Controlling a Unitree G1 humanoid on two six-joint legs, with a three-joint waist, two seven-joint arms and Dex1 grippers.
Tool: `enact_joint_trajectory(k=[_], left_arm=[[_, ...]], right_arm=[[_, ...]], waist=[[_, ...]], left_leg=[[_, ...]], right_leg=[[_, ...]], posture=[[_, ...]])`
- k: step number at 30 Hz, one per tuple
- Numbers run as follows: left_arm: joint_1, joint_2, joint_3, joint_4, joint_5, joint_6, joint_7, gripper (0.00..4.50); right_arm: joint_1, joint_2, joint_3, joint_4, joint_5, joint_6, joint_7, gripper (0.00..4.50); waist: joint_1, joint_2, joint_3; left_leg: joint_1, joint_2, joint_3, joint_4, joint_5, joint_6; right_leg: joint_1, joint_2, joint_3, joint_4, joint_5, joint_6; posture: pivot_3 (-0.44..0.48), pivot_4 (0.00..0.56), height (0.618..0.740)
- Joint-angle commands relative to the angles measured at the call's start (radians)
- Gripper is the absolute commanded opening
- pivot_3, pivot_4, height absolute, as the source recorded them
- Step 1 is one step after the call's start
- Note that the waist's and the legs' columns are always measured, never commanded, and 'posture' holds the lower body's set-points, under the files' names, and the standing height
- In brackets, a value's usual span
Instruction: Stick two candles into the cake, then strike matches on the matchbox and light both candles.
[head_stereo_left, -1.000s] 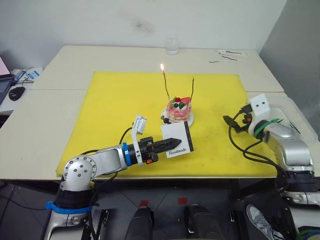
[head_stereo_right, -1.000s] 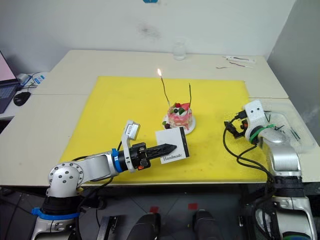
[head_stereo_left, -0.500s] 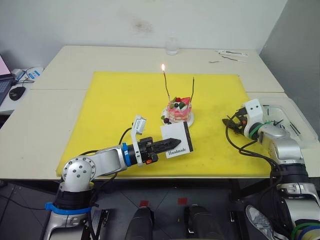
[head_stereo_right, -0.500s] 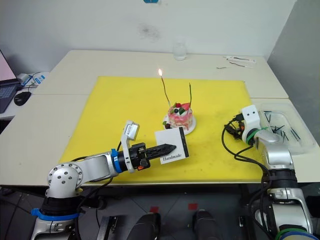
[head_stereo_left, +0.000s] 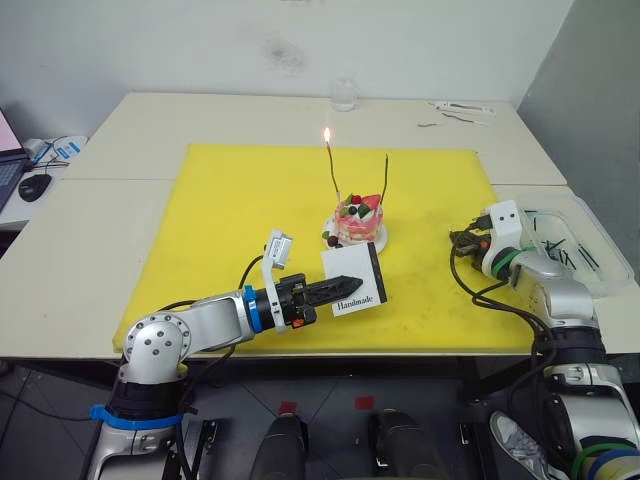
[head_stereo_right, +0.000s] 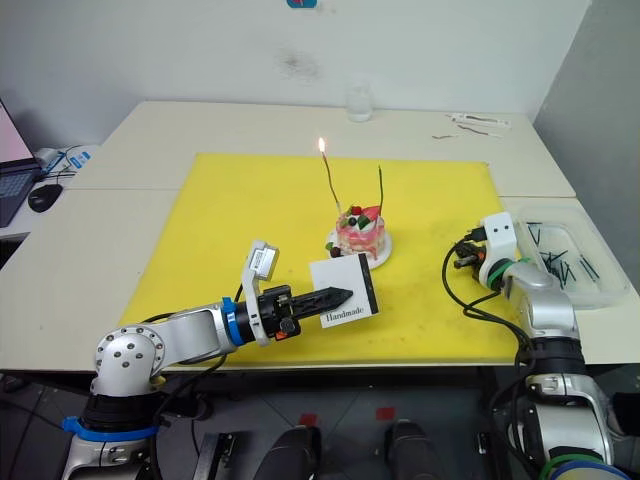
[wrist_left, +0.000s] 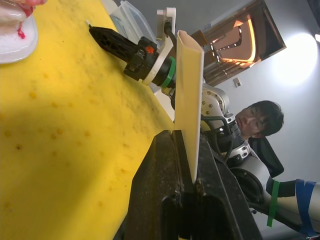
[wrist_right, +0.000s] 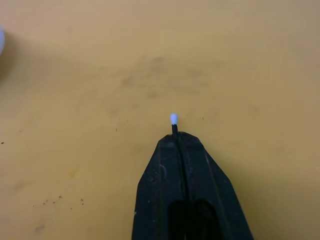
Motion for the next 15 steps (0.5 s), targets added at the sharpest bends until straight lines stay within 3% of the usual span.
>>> enact_joint_trajectory(k=[1,6,10,15], left_arm=[[-0.014,-0.006,0.010,-0.024,-0.026,-0.018,0.003,0.00],[-0.015,-0.015,0.010,-0.012,-0.017,-0.024,0.009,0.00],[-0.029,-0.026,0.015,0.006,-0.005,-0.036,0.028,0.00],[-0.057,-0.043,0.008,0.034,0.029,-0.050,0.045,0.00]], right_arm=[[0.002,-0.012,-0.029,-0.038,0.033,0.008,0.009,0.04],[0.052,-0.072,-0.005,-0.184,0.049,0.006,0.078,0.04],[0.120,-0.234,0.125,-0.469,-0.011,-0.026,0.235,0.04],[0.090,-0.380,0.221,-0.745,-0.021,0.009,0.360,0.04]], waist=[[0.000,0.000,0.000],[0.001,0.000,0.000],[0.003,0.002,0.001],[-0.003,0.002,0.001]], left_leg=[[0.000,0.000,0.000,0.000,0.000,0.000],[0.000,0.000,0.000,0.000,0.000,0.000],[-0.001,0.000,0.000,-0.001,0.000,0.000],[0.000,0.001,-0.001,-0.001,0.000,0.000]], right_leg=[[0.000,0.000,0.000,0.000,0.000,0.000],[0.000,0.000,0.000,0.000,0.000,0.000],[-0.001,0.000,0.000,-0.001,0.000,0.000],[-0.001,0.000,-0.001,-0.001,0.000,0.000]], posture=[[0.000,0.150,0.740],[0.000,0.150,0.740],[0.000,0.150,0.740],[0.000,0.150,0.740]])
